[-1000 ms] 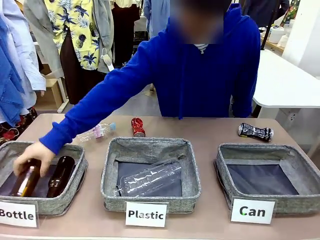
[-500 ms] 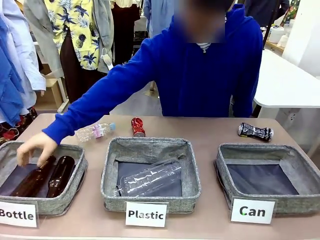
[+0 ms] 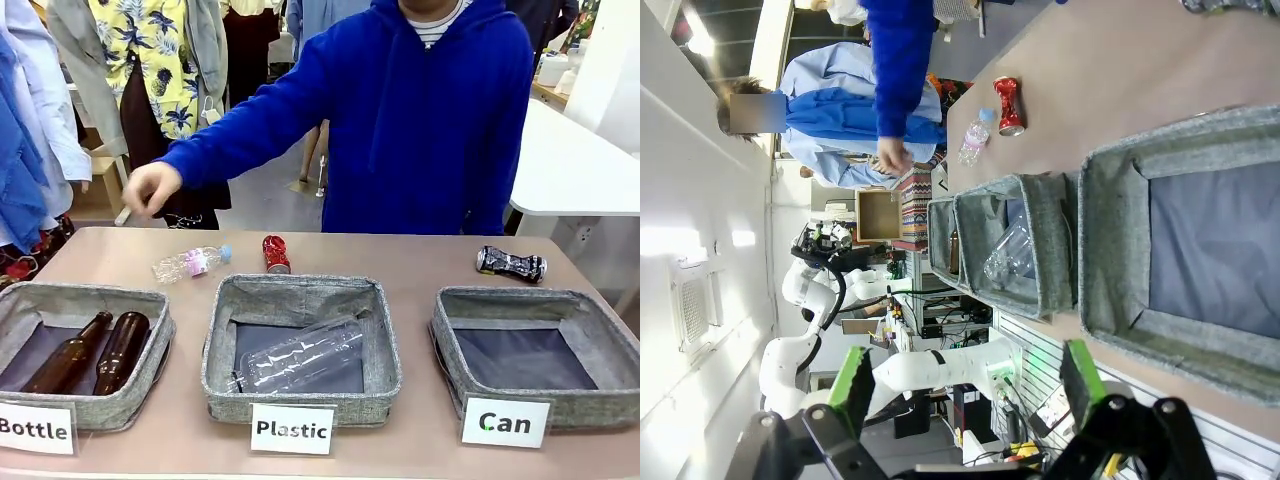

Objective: Sort the can waste into the basket.
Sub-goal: Pick up the can waste from the table and place it in the right Fabric basket.

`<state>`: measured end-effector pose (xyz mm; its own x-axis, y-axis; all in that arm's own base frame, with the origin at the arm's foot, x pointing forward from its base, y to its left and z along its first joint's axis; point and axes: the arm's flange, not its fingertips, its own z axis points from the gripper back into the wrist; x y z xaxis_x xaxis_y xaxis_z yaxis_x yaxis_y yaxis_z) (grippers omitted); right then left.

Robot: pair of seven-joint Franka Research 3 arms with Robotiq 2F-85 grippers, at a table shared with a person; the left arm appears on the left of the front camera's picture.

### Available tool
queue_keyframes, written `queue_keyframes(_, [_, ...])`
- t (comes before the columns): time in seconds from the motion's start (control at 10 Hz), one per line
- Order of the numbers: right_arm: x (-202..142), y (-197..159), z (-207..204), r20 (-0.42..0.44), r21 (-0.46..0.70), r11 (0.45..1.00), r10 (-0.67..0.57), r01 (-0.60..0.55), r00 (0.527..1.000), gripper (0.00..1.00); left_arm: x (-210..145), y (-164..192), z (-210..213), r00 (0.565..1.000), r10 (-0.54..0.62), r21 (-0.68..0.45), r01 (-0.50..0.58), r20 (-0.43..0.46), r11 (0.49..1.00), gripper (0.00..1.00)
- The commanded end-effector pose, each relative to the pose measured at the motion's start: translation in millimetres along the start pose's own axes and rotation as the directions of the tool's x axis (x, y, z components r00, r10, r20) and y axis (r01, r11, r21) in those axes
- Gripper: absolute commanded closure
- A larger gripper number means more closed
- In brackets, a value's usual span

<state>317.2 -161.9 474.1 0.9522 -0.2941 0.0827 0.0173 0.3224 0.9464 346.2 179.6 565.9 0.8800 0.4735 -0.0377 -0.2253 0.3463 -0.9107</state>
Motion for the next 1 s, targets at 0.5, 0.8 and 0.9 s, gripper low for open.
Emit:
queue_keyframes(0.5, [0.1, 0.5, 1.4, -0.002, 0.005, 1.0, 0.027, -0.027, 1.0, 0.0, -27.2, -125.9, -275.1, 0.926, -0.296, 0.571, 0.378, -0.235, 0.729, 0.0])
queue_keyframes(0.8, [0.1, 0.5, 1.4, -0.002, 0.005, 1.0, 0.027, -0.027, 1.0, 0.0, -59.8, -125.2, -385.4, 0.888, -0.359, 0.695, 0.452, -0.288, 0.559, 0.0])
queue_keyframes(0.9, [0.1, 0.5, 1.4, -0.002, 0.005, 1.0, 0.027, -0.027, 1.0, 0.0, -64.6, -121.1, -396.3, 0.907, -0.357, 0.752, 0.395, -0.226, 0.528, 0.0])
